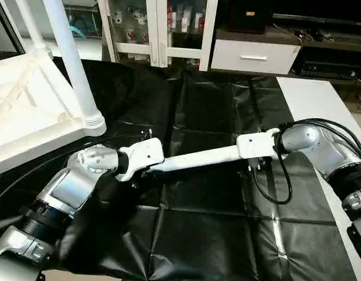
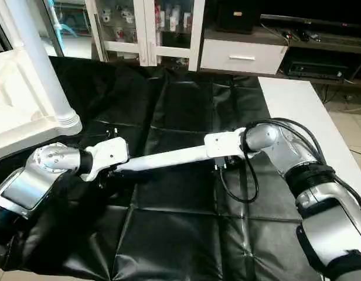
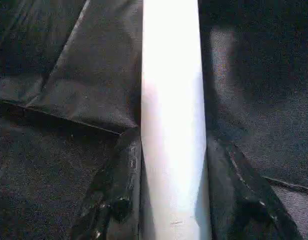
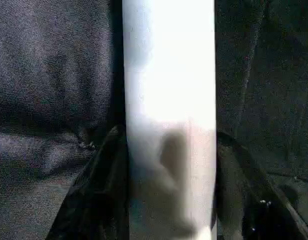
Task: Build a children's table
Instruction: Pick table leg
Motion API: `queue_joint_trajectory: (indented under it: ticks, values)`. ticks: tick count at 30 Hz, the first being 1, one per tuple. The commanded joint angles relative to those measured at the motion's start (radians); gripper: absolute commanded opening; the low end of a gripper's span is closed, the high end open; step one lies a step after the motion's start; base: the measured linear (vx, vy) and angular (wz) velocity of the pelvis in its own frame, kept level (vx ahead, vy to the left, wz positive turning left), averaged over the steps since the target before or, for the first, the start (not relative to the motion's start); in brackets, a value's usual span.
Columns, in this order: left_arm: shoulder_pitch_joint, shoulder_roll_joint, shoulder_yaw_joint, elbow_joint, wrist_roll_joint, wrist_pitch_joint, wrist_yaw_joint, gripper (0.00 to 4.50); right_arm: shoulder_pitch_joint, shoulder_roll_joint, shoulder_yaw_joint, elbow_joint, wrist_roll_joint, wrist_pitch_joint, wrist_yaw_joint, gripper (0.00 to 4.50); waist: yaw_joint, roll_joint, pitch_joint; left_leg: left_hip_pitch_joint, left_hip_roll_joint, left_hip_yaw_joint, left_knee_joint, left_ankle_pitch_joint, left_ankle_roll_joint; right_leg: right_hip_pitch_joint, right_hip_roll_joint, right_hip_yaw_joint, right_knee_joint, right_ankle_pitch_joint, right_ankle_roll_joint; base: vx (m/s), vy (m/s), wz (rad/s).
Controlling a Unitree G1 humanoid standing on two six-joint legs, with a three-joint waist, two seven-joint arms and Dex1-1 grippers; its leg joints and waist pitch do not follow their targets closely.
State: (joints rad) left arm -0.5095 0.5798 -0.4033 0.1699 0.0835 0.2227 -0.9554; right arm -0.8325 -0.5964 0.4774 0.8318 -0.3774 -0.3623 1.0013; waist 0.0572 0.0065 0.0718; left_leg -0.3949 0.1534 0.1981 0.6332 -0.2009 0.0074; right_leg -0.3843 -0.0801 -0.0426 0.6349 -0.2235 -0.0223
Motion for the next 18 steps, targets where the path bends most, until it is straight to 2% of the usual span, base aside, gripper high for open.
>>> queue_joint_trajectory:
  ticks: [1,2,3,4,5,6,7,8,9,10,11,12,13,14,15,16,17,18]
  values:
    - [-0.039,-0.008,0.064,-0.009,-0.001,0.04,0.055,2.06,-0.004,-0.006,-0.014,0.031,0.004,0.009,0.005,1.85,0.0,-0.013,-0.079,0.027,0.08,-0.033,-0.074,-0.088,0.077,0.038,-0.077,0.043,-0.054,-0.001,-0.295,0.0,0.0,0.0]
    - [-0.045,-0.016,0.09,-0.023,-0.06,0.081,0.018,2.2,-0.002,-0.007,-0.024,0.038,0.011,0.014,0.0,1.85,0.001,-0.012,-0.08,0.029,0.08,-0.032,-0.073,-0.087,0.074,0.038,-0.077,0.043,-0.054,-0.001,-0.3,0.0,0.0,0.0]
    - [-0.047,-0.018,0.097,-0.022,-0.066,0.081,0.02,2.2,0.0,-0.008,-0.028,0.04,0.014,0.016,-0.002,1.85,0.001,-0.013,-0.079,0.028,0.079,-0.032,-0.073,-0.086,0.074,0.038,-0.077,0.043,-0.053,0.0,-0.302,0.0,0.0,0.0]
    - [-0.057,-0.032,0.148,-0.019,-0.113,0.081,0.033,2.2,0.017,-0.017,-0.058,0.049,0.036,0.036,-0.021,1.85,0.002,-0.013,-0.08,0.027,0.078,-0.031,-0.072,-0.086,0.071,0.041,-0.078,0.044,-0.054,0.004,-0.307,0.0,0.0,0.0]
    - [-0.057,-0.032,0.148,-0.019,-0.113,0.081,0.033,2.31,0.017,-0.017,-0.058,0.049,0.036,0.036,-0.021,1.84,0.004,-0.013,-0.079,0.028,0.079,-0.032,-0.072,-0.09,0.067,0.039,-0.076,0.043,-0.055,0.003,-0.31,0.0,0.0,0.0]
    - [-0.067,-0.044,0.189,-0.014,-0.145,0.079,0.052,2.31,0.03,-0.026,-0.082,0.057,0.055,0.048,-0.034,1.84,0.003,-0.014,-0.08,0.028,0.078,-0.032,-0.073,-0.089,0.066,0.039,-0.074,0.042,-0.053,0.006,-0.31,0.0,0.0,0.0]
    - [-0.071,-0.048,0.202,-0.012,-0.155,0.078,0.058,2.43,0.034,-0.029,-0.089,0.06,0.061,0.051,-0.037,1.84,0.003,-0.011,-0.079,0.029,0.078,-0.031,-0.072,-0.092,0.065,0.038,-0.073,0.042,-0.053,0.008,-0.31,0.0,0.0,0.0]
    - [-0.087,-0.064,0.257,-0.009,-0.209,0.067,0.068,2.66,0.05,-0.043,-0.119,0.067,0.082,0.059,-0.057,1.83,0.002,-0.007,-0.08,0.029,0.077,-0.031,-0.07,-0.097,0.062,0.041,-0.074,0.043,-0.052,0.023,-0.316,0.0,0.0,0.0]
    - [-0.1,-0.075,0.297,0.002,-0.236,0.037,0.089,2.66,0.063,-0.05,-0.139,0.065,0.1,0.069,-0.064,1.83,0.003,-0.009,-0.08,0.03,0.077,-0.031,-0.071,-0.096,0.061,0.04,-0.072,0.042,-0.054,0.026,-0.316,0.0,0.0,0.0]
    - [-0.101,-0.076,0.299,0.003,-0.238,0.036,0.09,2.67,0.063,-0.05,-0.14,0.065,0.101,0.07,-0.065,1.83,0.003,-0.013,-0.08,0.03,0.076,-0.03,-0.071,-0.104,0.062,0.041,-0.071,0.042,-0.055,0.026,-0.315,0.0,0.0,0.0]
    - [-0.127,-0.099,0.377,0.007,-0.309,0.045,0.105,2.71,0.083,-0.063,-0.182,0.06,0.136,0.086,-0.088,1.83,0.003,-0.012,-0.08,0.027,0.074,-0.03,-0.07,-0.098,0.062,0.046,-0.072,0.042,-0.053,0.033,-0.315,0.0,0.0,0.0]
    - [-0.143,-0.113,0.417,0.01,-0.343,0.04,0.123,2.83,0.096,-0.069,-0.208,0.046,0.162,0.103,-0.087,1.83,0.003,-0.006,-0.08,0.027,0.075,-0.03,-0.07,-0.096,0.062,0.045,-0.073,0.043,-0.053,0.036,-0.316,0.0,0.0,0.0]
    - [-0.143,-0.113,0.417,0.01,-0.343,0.04,0.123,2.99,0.096,-0.069,-0.208,0.046,0.162,0.103,-0.087,1.83,0.002,-0.008,-0.081,0.027,0.075,-0.029,-0.069,-0.095,0.063,0.046,-0.071,0.042,-0.052,0.043,-0.317,0.0,0.0,0.0]
    - [-0.169,-0.143,0.5,0.013,-0.416,0.073,0.159,3.07,0.129,-0.074,-0.271,-0.001,0.229,0.154,-0.079,1.83,0.001,-0.006,-0.08,0.025,0.076,-0.029,-0.068,-0.1,0.07,0.046,-0.071,0.042,-0.052,0.05,-0.321,0.0,0.0,0.0]
    - [-0.181,-0.161,0.547,0.02,-0.451,0.084,0.196,3.1,0.158,-0.077,-0.323,-0.045,0.285,0.199,-0.072,1.83,0.001,-0.008,-0.079,0.025,0.076,-0.028,-0.069,-0.111,0.071,0.048,-0.068,0.042,-0.052,0.045,-0.322,0.0,0.0,0.0]
    - [-0.178,-0.18,0.577,0.024,-0.465,0.094,0.239,3.1,0.188,-0.072,-0.375,-0.095,0.335,0.245,-0.08,1.83,0.003,-0.01,-0.08,0.025,0.078,-0.029,-0.07,-0.111,0.073,0.049,-0.07,0.042,-0.053,0.047,-0.32,0.0,0.0,0.0]
    - [-0.172,-0.195,0.592,0.025,-0.47,0.106,0.275,3.1,0.208,-0.066,-0.411,-0.131,0.368,0.277,-0.096,1.82,0.002,-0.003,-0.079,0.024,0.079,-0.03,-0.07,-0.113,0.078,0.049,-0.071,0.041,-0.052,0.045,-0.315,0.0,0.0,0.0]
    - [-0.17,-0.202,0.598,0.024,-0.472,0.112,0.289,3.1,0.215,-0.064,-0.426,-0.145,0.38,0.29,-0.105,1.82,0.0,-0.007,-0.079,0.025,0.079,-0.03,-0.07,-0.118,0.08,0.048,-0.07,0.04,-0.056,0.035,-0.31,0.0,0.0,0.0]
